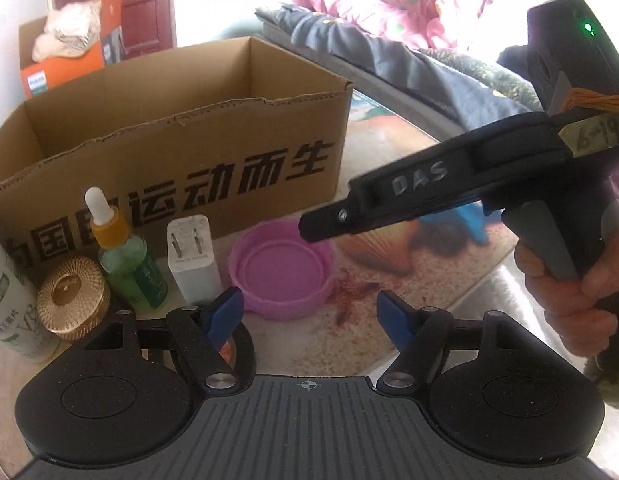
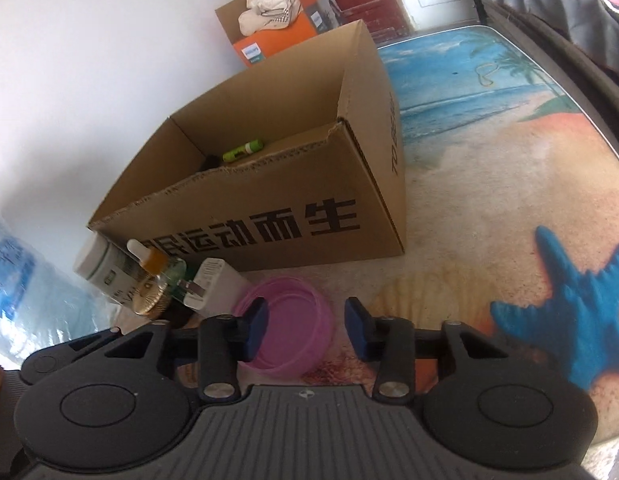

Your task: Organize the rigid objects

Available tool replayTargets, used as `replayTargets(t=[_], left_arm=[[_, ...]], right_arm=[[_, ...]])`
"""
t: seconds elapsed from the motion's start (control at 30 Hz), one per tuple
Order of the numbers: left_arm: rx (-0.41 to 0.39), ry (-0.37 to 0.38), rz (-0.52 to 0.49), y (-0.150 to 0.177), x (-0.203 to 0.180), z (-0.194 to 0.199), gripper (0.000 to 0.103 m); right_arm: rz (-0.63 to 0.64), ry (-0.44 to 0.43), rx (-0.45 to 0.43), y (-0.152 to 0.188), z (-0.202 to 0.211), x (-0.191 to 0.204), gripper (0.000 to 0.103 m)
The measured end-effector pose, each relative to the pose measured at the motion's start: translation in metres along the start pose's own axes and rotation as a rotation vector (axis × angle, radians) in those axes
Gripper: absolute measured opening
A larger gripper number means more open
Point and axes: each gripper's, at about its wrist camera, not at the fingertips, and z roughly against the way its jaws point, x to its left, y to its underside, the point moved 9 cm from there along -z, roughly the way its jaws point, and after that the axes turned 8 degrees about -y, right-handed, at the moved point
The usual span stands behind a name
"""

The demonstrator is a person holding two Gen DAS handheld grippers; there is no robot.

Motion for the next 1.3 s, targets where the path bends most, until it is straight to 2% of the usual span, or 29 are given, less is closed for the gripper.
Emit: replayTargets(t=[0.13, 0.4, 0.53, 0.63, 0.73, 0.9, 0.97, 1.3], left_arm=[[-0.003, -0.027, 0.002, 0.003, 0.0, -0.004, 0.072], [0.028, 0.02, 0.015, 0.01, -0.006, -0.014, 0.071], [0.037, 0.079, 0.002, 0.013, -0.024, -0.014, 0.071], [0.027, 0.096, -0.035, 0.017, -0.038, -0.012, 0.071], [-0.004, 0.089, -0.071, 0.016, -0.043, -0.006, 0.071], [-0.071, 0.052, -0.09, 0.005, -0.034, 0.005, 0.078], [-0.062, 0.04, -0.104, 0.002, -0.032, -0.001, 0.083], [0.027, 0.045, -0.119, 0.0, -0.039, -0.037, 0.083]], right_arm=[[0.048, 0.027, 0.038, 0.003, -0.013, 0.001, 0.022], [0.075, 0.073, 0.059, 0.013, -0.008, -0.007, 0.012], [0.071, 0.106, 0.058, 0.018, 0.004, -0.014, 0.012], [0.065, 0.124, 0.061, 0.02, 0.014, -0.019, 0.012], [0.067, 0.132, 0.067, 0.023, 0.021, -0.022, 0.012], [0.074, 0.124, 0.07, 0.023, 0.024, -0.023, 0.012], [0.074, 0.117, 0.068, 0.023, 0.024, -0.023, 0.012], [0.06, 0.057, 0.065, 0.021, 0.025, -0.027, 0.012]])
